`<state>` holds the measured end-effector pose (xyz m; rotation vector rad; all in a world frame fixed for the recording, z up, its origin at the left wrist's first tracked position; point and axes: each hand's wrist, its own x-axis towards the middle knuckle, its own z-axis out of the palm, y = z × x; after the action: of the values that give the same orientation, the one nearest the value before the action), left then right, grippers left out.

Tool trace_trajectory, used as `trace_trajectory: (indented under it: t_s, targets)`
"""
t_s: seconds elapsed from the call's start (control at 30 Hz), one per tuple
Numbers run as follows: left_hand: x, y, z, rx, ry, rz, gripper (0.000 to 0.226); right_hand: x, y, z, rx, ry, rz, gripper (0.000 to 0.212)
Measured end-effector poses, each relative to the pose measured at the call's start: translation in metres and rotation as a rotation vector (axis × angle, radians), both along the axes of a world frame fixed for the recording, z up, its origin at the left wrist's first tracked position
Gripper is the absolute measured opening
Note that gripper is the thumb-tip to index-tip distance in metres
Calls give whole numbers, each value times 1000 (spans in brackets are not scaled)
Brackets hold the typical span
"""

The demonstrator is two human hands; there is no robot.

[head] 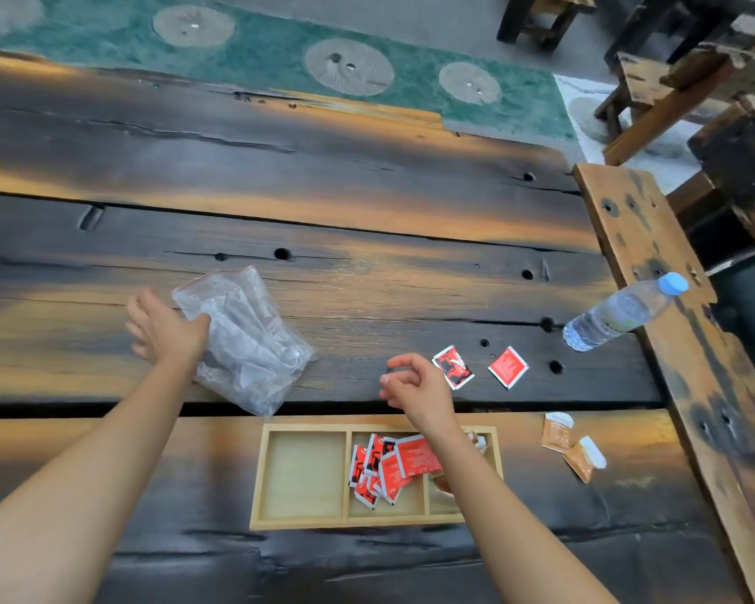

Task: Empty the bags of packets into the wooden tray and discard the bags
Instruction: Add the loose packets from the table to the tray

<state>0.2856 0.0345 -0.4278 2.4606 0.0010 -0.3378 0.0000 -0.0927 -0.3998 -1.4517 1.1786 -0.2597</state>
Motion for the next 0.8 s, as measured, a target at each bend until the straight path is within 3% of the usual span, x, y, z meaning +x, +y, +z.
trace_trajectory:
  t_s: [0.07, 0.13, 0.2, 0.3, 0.4, 0.57, 0.67, 0.8]
  targets:
    - [-9, -7, 9, -68, -146, -82, 63, -6, -5, 1, -7, -6, 6, 12]
    - [-27, -24, 18, -140, -218, -294, 43, -15, -10, 2, -9, -7, 7, 11]
    - [-56, -48, 24, -198, -175, -587, 29, -27, -20, 2, -27, 6, -13, 12]
    - [-110, -88, 23, -108, -127, -1011, 17, -54, -44, -2, -60, 27, -122, 14]
    - [-159, -125, 11, -1, -133, -1275, 22, -92, -72, -11, -91, 65, -282, 17]
    - [-210, -179, -16, 97, -188, -1473, 42, -141, -116, -36, -153, 209, -402, 24]
    - [-225, -203, -32, 258, -249, -1611, 50, -152, -135, -54, -202, 321, -329, 37]
    - [-233, -215, -51, 438, -446, -1821, 47, -147, -149, -74, -315, 469, -78, 59]
